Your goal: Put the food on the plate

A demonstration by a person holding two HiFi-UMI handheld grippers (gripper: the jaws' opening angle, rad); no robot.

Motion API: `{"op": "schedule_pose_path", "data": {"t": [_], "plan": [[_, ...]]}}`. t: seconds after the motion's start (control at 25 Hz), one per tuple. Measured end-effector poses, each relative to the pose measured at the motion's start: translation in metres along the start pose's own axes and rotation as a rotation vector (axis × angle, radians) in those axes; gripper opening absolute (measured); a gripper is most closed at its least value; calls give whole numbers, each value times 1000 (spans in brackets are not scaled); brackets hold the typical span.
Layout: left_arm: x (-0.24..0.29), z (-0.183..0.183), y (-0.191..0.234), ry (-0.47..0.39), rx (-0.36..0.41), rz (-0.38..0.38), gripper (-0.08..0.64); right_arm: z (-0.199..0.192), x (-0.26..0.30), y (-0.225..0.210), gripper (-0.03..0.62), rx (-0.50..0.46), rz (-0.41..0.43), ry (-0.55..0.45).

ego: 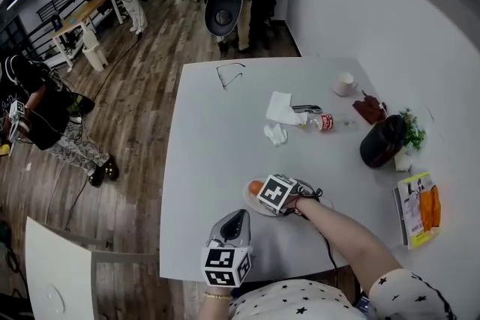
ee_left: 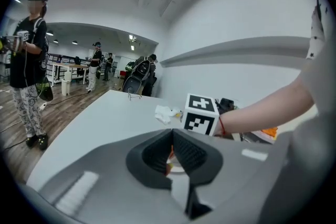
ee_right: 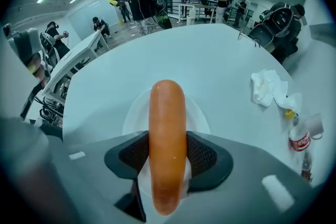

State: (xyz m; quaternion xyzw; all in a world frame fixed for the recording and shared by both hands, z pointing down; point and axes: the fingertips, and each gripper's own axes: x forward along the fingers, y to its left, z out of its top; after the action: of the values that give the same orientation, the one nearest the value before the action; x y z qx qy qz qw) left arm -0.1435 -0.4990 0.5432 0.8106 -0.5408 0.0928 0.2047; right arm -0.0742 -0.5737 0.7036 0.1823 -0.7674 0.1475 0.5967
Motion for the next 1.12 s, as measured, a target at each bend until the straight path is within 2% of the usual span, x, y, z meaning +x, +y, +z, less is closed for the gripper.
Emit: {"op": "schedule_pose_path", "data": {"t": [0.24, 0.36, 0.4, 0.48, 0.6, 0.8, 0.88, 1.0, 1.12], "plan": [[-4, 1, 3, -5, -7, 3, 8, -1, 3, 1, 218, 3, 21, 15], [-5, 1, 3, -3, -10, 17, 8, 2, 0, -1, 222, -1, -10, -30], [-5, 1, 4, 1, -8, 23, 8, 4, -3, -2, 244, 1, -33, -64], [-6, -1, 3, 12, -5, 34, 8, 8, -14, 0, 255, 37, -59, -150], [-6, -2, 0, 20, -5, 35, 8, 9, -39, 9, 256, 156, -50, -294], [-6, 0, -12, 19, 11, 23, 8, 21, -110, 35, 235, 355, 17, -624], [-6, 1, -17, 16, 21, 17, 8, 24, -140, 47, 169, 435, 48, -770], [-6, 3, -26, 9, 34, 11, 8, 19, -171, 65, 12, 509, 41, -931], [-7, 3, -31, 11, 39, 10, 8, 7, -183, 73, -2, 566, -39, -1002]]}}
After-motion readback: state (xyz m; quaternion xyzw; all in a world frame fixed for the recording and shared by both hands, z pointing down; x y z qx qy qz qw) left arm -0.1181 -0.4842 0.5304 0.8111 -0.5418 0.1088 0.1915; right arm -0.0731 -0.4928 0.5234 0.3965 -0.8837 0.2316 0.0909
